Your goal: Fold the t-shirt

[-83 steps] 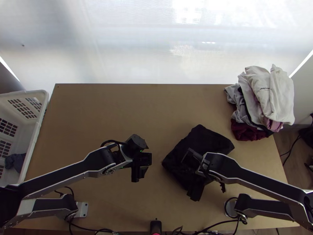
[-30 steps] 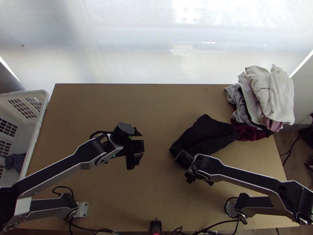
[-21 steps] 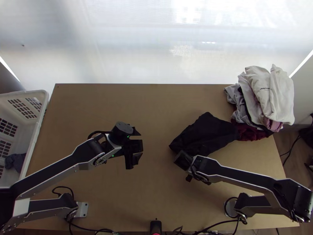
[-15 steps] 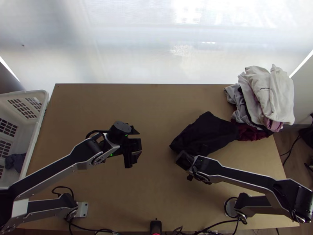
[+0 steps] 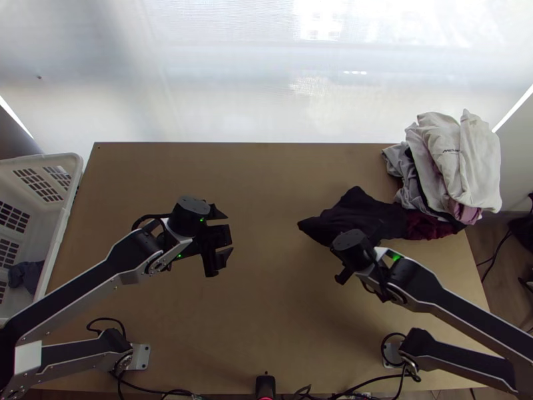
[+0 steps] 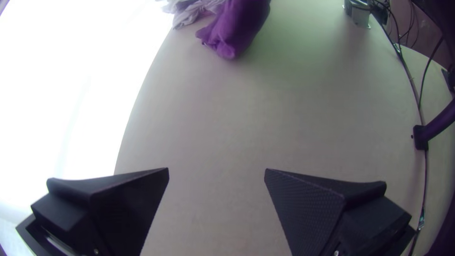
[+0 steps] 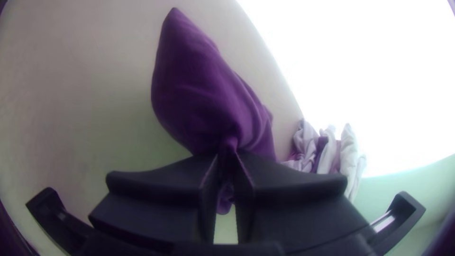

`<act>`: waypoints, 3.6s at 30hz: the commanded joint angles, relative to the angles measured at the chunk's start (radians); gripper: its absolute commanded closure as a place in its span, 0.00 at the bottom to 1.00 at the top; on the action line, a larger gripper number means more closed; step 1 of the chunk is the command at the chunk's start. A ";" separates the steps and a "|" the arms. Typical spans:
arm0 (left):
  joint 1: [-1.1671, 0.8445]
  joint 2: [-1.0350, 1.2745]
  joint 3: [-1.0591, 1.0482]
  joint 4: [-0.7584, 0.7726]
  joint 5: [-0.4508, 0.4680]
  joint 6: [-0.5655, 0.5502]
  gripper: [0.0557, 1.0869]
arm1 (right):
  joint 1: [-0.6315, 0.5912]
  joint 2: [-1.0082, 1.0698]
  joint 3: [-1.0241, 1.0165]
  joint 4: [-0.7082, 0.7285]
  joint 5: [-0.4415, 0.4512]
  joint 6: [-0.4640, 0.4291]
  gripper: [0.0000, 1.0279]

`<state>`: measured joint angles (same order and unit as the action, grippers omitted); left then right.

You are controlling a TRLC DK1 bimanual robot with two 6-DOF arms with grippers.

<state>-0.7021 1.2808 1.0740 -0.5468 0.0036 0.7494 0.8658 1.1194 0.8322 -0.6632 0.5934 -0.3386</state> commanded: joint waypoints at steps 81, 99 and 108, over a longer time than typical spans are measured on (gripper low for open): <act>0.119 -0.049 0.130 -0.122 -0.105 -0.068 0.05 | -1.524 0.114 0.863 -0.237 -0.949 -0.172 0.97; 0.153 -0.031 0.132 -0.097 -0.097 -0.051 0.05 | -1.481 0.316 1.064 -0.216 -0.952 -0.171 0.97; 0.167 -0.024 0.133 -0.094 -0.097 -0.047 0.05 | -1.456 0.422 1.153 -0.216 -0.951 -0.166 0.97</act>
<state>-0.5453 1.2518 1.2060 -0.6445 -0.0940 0.7002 -0.6060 1.4673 1.9209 -0.8791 -0.3588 -0.5087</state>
